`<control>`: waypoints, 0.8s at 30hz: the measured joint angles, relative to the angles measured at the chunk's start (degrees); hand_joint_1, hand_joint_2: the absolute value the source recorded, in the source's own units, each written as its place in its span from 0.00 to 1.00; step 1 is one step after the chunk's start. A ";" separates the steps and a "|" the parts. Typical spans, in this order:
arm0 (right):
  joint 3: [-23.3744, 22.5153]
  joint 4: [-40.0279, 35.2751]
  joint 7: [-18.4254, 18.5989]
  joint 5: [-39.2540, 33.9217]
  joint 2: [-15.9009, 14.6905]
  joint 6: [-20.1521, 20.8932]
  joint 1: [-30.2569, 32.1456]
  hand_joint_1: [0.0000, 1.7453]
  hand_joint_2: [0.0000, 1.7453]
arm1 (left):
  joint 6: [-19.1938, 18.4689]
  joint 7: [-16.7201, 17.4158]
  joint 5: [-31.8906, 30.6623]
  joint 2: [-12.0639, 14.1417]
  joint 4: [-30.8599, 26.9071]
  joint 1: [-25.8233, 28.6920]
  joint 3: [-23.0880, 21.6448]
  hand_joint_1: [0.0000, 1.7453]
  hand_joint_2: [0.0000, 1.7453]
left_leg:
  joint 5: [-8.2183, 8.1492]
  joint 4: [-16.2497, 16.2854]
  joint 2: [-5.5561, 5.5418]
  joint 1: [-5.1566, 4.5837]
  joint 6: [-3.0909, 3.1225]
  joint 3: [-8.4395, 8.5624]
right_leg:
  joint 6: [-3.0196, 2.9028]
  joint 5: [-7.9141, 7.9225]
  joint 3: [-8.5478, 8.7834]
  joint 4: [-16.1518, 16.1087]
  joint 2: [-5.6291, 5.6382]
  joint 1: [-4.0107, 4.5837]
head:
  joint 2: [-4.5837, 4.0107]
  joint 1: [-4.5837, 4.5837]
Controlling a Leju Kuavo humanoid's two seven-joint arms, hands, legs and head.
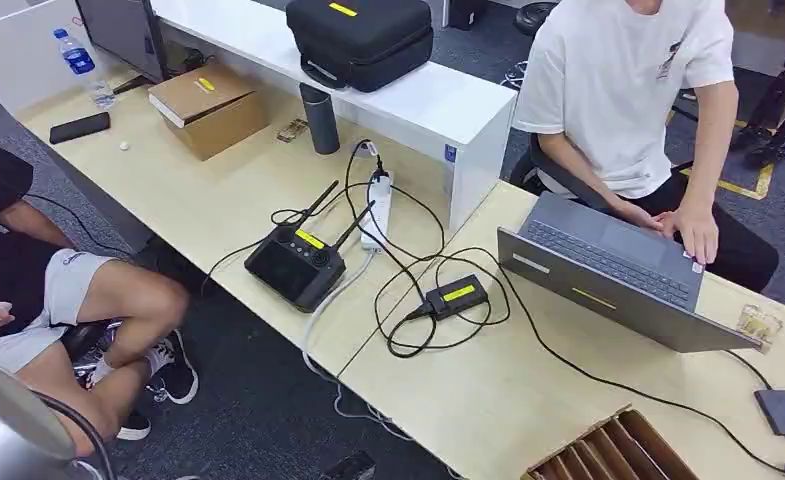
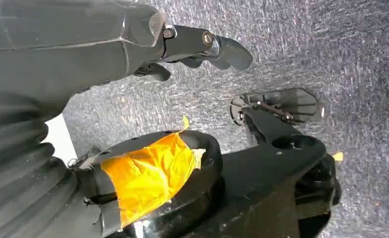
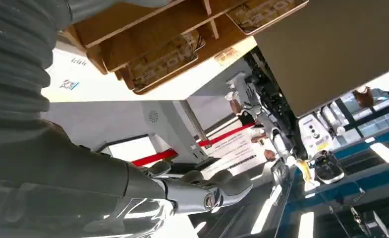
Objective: Pass the card to the sensor for recognition and then transmit it.
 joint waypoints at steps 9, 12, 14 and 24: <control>1.55 3.80 0.66 -0.42 0.02 0.00 -2.59 0.00 1.00 | -0.39 -0.02 -0.59 0.37 0.02 0.05 -1.71 0.00 1.00 | 0.00 0.00 0.02 -0.01 0.00 -0.02 | 0.00 0.00 -0.02 0.00 0.01 -0.01 | 0.00 0.02; 1.82 5.71 0.48 0.04 0.11 0.00 -3.83 0.00 1.00 | -0.46 0.00 -0.63 0.44 0.02 0.07 -2.03 0.00 1.00 | 0.00 0.00 0.00 -0.01 0.00 -0.02 | 0.00 0.00 -0.01 0.00 0.00 -0.01 | 0.00 0.00; 1.82 6.47 0.35 0.07 0.20 0.00 -4.21 0.00 1.00 | -0.46 -0.02 -0.66 0.46 0.02 0.08 -2.10 0.00 1.00 | 0.00 0.00 -0.01 -0.01 0.00 -0.02 | 0.00 0.00 -0.01 0.00 -0.01 -0.01 | 0.00 0.00; 0.92 8.44 0.07 0.07 0.28 0.00 -5.32 0.00 1.00 | -0.70 -0.02 -0.85 0.66 0.02 0.10 -2.12 0.00 1.00 | 0.00 0.00 -0.01 -0.01 0.00 -0.02 | 0.00 0.00 -0.02 0.00 0.00 -0.01 | 0.00 0.00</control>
